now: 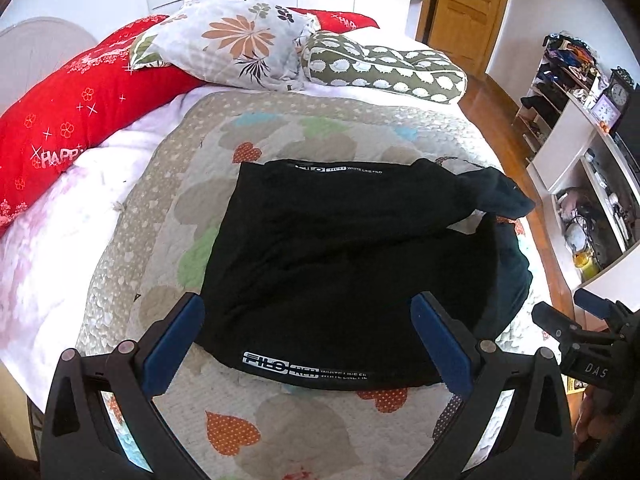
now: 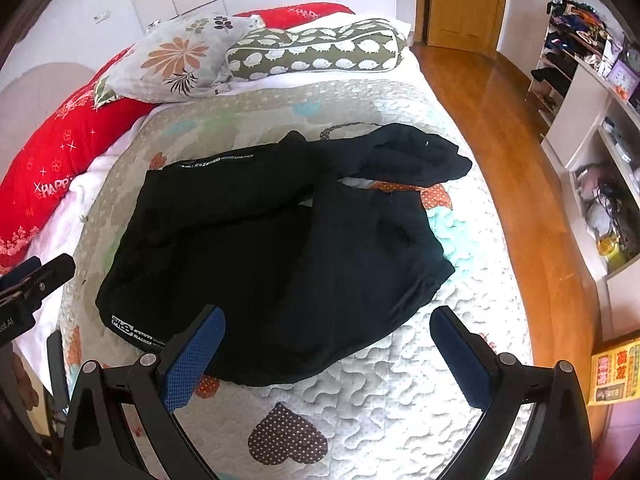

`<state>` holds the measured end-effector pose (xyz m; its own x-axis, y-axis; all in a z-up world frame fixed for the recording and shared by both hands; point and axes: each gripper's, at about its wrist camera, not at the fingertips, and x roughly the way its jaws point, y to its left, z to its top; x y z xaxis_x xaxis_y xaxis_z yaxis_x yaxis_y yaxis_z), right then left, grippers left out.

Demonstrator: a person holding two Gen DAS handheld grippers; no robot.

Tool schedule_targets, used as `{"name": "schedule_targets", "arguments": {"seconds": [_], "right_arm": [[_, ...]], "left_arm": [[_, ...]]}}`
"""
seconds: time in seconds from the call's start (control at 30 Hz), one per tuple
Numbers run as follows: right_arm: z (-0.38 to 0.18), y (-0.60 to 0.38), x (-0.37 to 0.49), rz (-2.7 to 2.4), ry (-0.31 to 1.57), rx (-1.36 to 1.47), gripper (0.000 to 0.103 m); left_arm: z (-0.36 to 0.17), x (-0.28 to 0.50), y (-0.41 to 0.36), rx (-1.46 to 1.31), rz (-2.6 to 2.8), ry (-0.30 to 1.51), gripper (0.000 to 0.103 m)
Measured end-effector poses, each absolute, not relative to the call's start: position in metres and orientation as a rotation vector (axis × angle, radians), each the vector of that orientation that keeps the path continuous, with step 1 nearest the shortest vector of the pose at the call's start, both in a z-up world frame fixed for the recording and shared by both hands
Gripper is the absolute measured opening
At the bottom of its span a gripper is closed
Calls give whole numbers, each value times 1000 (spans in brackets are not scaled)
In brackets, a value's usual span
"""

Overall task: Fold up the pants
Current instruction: 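Position both grippers open over the black pants' waistband edge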

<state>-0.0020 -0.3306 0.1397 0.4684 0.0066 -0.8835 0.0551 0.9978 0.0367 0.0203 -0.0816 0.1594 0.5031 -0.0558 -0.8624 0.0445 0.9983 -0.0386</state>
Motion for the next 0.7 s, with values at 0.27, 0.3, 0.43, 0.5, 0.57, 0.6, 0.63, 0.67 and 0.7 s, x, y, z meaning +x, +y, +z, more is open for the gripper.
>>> {"name": "schedule_targets", "arguments": {"seconds": [0.27,0.3,0.43,0.5,0.57,0.6,0.63,0.67,0.7], "right_arm": [[130,-337,-6,-23,1102,96,103],[129,-338,-6,-21,1108,103,103],[126,-340,-6,-14,1107,113,103],[126,-339,-5,-15,1110,107,103],[126,-338,-5,-15,1108,106,103],[126,-339,-4,-14,1107,108,103],[125,-339,-4,-14,1108,110,103],[125,-339,-3,-15,1107,111,103],[125,-340,-3,-16,1107,113,103]], "left_arm": [[151,17,-80,-6,-40,1058,103],[149,17,-80,-5,-35,1061,103],[143,14,-75,-15,-21,1074,103],[141,14,-75,-14,-17,1077,103],[140,13,-75,-17,-19,1079,103],[140,14,-75,-19,-21,1080,103],[141,14,-76,-19,-24,1077,103],[141,14,-75,-16,-26,1074,103],[142,14,-76,-15,-29,1073,103]]}}
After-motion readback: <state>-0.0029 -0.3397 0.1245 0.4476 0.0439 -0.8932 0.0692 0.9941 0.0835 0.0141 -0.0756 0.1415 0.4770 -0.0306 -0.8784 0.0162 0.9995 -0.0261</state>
